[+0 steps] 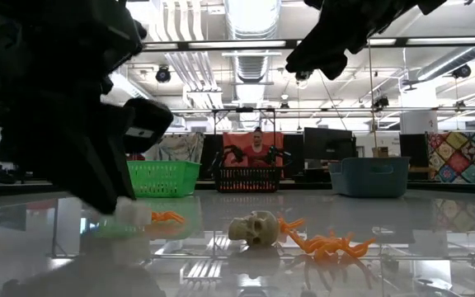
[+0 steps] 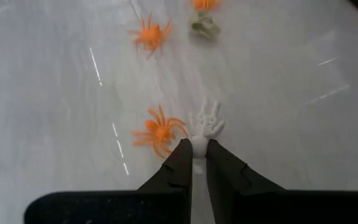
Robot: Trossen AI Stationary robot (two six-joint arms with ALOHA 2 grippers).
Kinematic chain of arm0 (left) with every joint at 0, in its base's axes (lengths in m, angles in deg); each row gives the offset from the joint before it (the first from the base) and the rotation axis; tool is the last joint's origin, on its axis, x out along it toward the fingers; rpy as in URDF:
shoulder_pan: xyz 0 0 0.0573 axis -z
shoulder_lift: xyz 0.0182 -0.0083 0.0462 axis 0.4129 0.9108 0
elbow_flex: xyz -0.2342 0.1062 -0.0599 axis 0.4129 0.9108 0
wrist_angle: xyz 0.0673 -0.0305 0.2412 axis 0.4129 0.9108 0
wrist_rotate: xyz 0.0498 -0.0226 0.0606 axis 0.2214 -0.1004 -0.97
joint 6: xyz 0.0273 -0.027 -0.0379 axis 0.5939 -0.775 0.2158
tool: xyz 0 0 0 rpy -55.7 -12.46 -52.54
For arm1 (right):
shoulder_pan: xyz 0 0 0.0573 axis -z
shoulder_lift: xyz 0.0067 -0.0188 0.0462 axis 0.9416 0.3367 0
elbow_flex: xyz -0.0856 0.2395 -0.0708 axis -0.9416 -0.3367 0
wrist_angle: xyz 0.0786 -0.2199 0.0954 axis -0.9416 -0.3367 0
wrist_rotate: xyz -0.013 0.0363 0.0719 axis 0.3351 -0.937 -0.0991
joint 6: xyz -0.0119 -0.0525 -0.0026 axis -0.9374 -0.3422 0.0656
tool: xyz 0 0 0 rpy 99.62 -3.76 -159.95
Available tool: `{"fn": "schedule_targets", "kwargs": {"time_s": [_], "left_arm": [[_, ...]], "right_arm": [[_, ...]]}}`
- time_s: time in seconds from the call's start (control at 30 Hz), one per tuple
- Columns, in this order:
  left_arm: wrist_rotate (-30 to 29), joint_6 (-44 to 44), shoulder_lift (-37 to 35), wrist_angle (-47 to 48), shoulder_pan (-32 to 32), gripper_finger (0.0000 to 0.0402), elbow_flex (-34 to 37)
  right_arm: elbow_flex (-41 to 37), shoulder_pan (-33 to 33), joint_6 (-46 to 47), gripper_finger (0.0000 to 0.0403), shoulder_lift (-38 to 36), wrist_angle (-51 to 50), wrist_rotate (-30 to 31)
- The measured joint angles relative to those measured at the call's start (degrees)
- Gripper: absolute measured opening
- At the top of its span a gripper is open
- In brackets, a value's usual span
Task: Sort Halloween decoration
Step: Put the white skeleton toy into the blue bin
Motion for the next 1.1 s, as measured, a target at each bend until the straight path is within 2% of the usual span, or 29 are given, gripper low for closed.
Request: {"fn": "schedule_targets", "kwargs": {"time_s": [0.27,0.5,0.63,0.8,0.93,1.1], "left_arm": [[-0.02,0.02,-3.11,0.07,0.02,0.0002,0.0],[-0.61,1.26,-6.79,0.11,0.02,0.0002,0.0],[-4.9,-0.08,-10.09,0.3,0.07,0.0001,0.0],[-10.45,-5.99,-14.11,0.77,-0.53,0.0001,0.01],[-12.28,-8.86,-15.29,0.92,-0.5,0.0001,0.0],[-14.7,-10.44,-14.92,1.45,-0.7,0.0001,0.0]], "right_arm": [[-0.2,-3.98,-4.22,0.0077,0.0,2.91,0.02],[-3.69,-7.82,-10.32,0.007,2.38,16.17,0.0],[-4.52,-9.51,-13.95,0.007,6.2,21.45,-0.05],[-4.39,-11.0,-19.11,0.007,12.83,27.16,0.0],[-2.35,-10.99,-19.06,0.0086,16.86,29.31,0.07],[1.29,-10.71,-14.49,0.0135,20.68,29.12,0.07]]}}
